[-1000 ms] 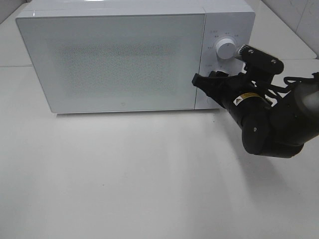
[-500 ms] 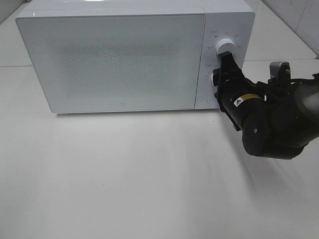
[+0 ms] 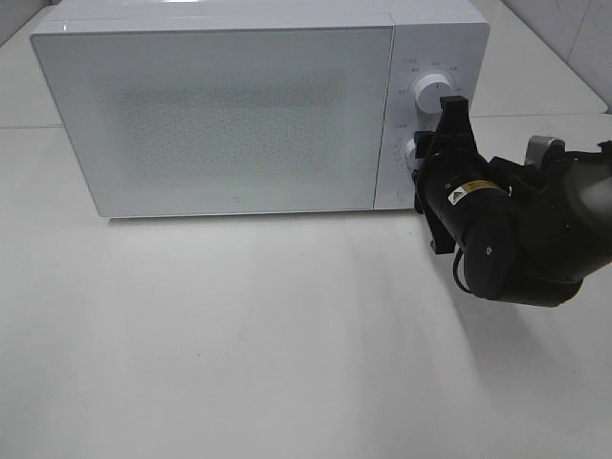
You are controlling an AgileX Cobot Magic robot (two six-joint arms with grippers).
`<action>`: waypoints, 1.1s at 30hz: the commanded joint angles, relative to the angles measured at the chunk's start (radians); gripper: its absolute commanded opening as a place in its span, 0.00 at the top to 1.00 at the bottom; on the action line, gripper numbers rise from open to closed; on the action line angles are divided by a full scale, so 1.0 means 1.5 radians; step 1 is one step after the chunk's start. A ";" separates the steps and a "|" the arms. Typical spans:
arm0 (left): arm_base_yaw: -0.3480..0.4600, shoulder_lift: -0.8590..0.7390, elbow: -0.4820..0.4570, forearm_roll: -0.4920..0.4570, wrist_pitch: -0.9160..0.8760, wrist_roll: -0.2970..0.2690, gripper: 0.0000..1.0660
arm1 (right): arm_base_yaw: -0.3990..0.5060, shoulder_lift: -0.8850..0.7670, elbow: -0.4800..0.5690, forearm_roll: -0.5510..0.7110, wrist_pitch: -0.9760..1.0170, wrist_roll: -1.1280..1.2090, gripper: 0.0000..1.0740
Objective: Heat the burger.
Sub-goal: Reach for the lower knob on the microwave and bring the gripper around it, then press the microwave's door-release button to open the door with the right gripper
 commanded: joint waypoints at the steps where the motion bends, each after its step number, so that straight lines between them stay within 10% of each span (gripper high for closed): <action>1: 0.001 -0.006 0.002 -0.005 -0.011 0.002 1.00 | -0.007 -0.003 -0.019 0.017 -0.005 -0.026 0.53; 6: 0.001 -0.006 0.002 -0.005 -0.011 0.002 1.00 | -0.007 -0.005 -0.018 0.017 -0.011 -0.037 0.31; 33: 0.001 -0.006 0.002 -0.005 -0.011 0.002 1.00 | -0.007 -0.205 0.052 -0.091 0.239 -0.484 0.31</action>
